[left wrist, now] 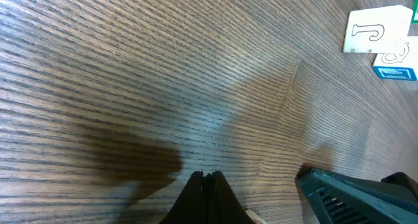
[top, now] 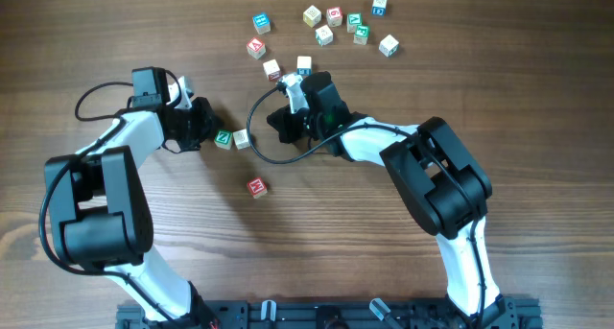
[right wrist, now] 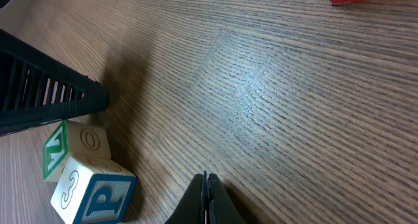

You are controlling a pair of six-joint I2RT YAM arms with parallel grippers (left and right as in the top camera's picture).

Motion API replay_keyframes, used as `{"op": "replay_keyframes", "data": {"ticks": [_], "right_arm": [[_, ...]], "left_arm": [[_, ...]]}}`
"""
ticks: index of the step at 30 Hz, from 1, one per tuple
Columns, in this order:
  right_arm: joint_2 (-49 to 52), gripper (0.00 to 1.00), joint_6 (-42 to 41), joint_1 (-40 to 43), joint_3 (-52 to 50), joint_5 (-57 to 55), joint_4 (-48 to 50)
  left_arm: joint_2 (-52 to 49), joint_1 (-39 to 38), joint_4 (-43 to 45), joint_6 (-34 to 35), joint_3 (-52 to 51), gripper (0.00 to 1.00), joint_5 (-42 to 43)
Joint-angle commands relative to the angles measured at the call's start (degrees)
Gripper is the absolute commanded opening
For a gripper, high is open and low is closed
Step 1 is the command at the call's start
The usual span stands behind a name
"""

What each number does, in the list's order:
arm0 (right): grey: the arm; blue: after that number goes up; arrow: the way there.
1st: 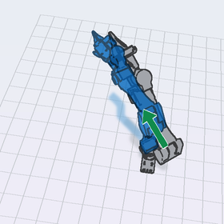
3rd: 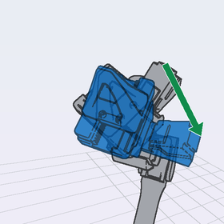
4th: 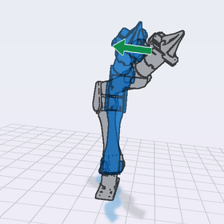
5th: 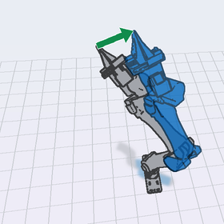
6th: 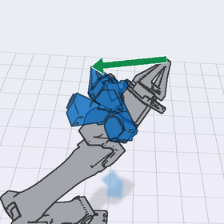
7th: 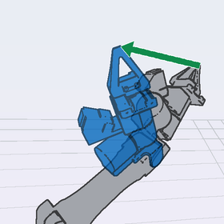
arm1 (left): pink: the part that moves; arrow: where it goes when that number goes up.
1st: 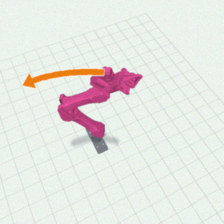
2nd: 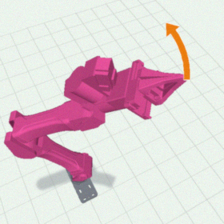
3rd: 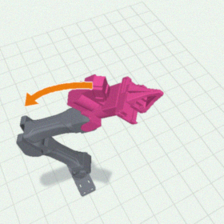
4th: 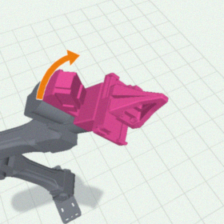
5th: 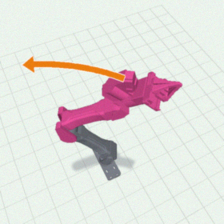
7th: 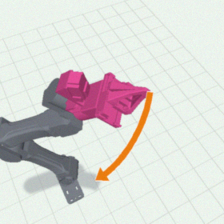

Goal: Form a circle

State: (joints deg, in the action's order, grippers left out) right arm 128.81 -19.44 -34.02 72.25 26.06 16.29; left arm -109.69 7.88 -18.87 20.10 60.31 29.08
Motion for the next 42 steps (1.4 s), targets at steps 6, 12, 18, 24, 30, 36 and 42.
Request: {"op": "replay_keyframes", "data": {"ticks": [6,12,18,24,30,36,42], "right_arm": [[1.09,0.04,-0.22,-0.02,-0.20,-1.66,-0.87],[1.09,0.04,-0.15,-0.02,-0.20,-3.19,-2.71],[1.09,0.04,-0.20,-0.02,-0.20,-3.19,-3.13],[1.09,0.04,-0.11,-0.02,-0.20,-3.39,-3.06],[1.09,0.04,-0.13,-0.02,-0.20,-3.39,-3.06],[1.09,0.05,-0.15,-0.02,-0.20,-3.39,-3.06],[1.09,0.04,-0.13,-0.02,-0.20,-3.39,-3.06]], "left_arm": [[-0.94,-0.07,0.17,0.31,-0.42,0.04,1.14],[-0.94,0.00,0.35,0.28,-0.42,0.04,1.07],[-0.94,1.79,2.54,0.31,-0.42,0.04,0.85],[-0.94,2.10,0.33,0.33,-0.42,0.04,0.87],[-0.94,2.10,-1.40,0.33,-0.42,0.04,0.90],[-0.94,2.08,-1.57,0.33,-0.42,0.04,0.96],[-0.94,1.95,-1.57,0.31,-0.42,0.04,2.56]]}}
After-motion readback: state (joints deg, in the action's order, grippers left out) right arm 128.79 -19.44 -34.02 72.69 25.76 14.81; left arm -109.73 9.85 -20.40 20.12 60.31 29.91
